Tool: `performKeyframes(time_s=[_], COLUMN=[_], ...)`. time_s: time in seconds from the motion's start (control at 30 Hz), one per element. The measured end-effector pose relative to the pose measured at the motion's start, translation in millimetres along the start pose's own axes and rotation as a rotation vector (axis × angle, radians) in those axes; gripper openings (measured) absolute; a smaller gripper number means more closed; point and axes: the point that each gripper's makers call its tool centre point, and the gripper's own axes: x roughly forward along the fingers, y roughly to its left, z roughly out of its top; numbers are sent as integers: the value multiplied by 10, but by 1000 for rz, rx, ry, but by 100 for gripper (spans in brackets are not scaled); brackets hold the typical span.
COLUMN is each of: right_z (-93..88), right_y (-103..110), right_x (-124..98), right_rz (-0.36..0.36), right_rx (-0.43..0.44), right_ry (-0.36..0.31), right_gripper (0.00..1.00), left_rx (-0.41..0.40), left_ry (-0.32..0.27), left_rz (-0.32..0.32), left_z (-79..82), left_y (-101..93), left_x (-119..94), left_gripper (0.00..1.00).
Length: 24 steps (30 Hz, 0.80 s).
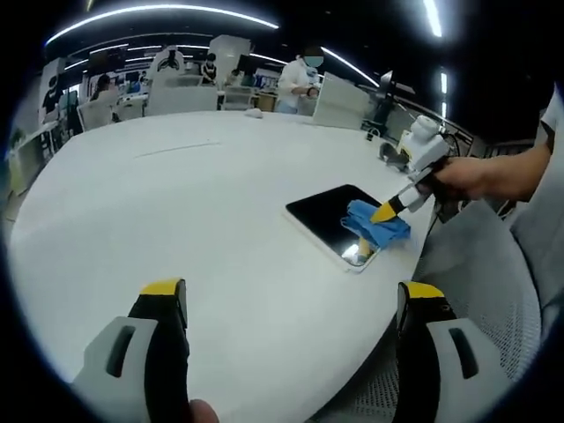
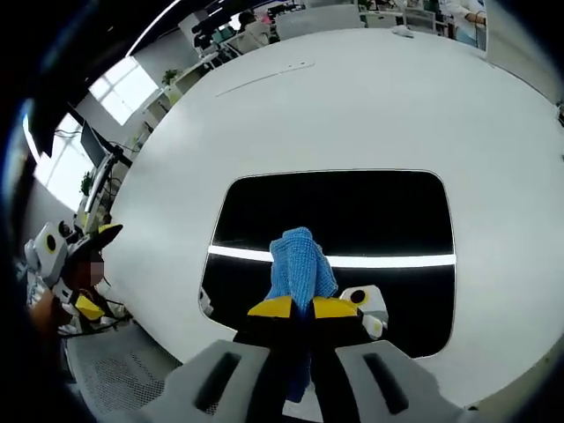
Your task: Wipe the mirror surface with the cleaning cloth until all visible marks leave the cleaned area.
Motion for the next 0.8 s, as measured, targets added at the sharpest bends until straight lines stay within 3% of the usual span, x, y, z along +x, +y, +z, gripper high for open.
performKeyframes(time_s=[0.3,0.43,0.8], right_z=[194,194,485], right_y=[-29,-6,-33], right_x=[98,89,193], right_rz=[-14,-16,-34], right_rx=[-30,-15,-28], right_ry=[-11,6,-17], right_gripper=[0,0,0], left_rx=[-15,-7,-26], left_ry=[-13,-16,-16], left_rz=[-18,-16,-23], left_z=[23,22,-14], left_y=[-40,-42,-42], left_x=[14,8,-4], left_gripper=[99,99,99])
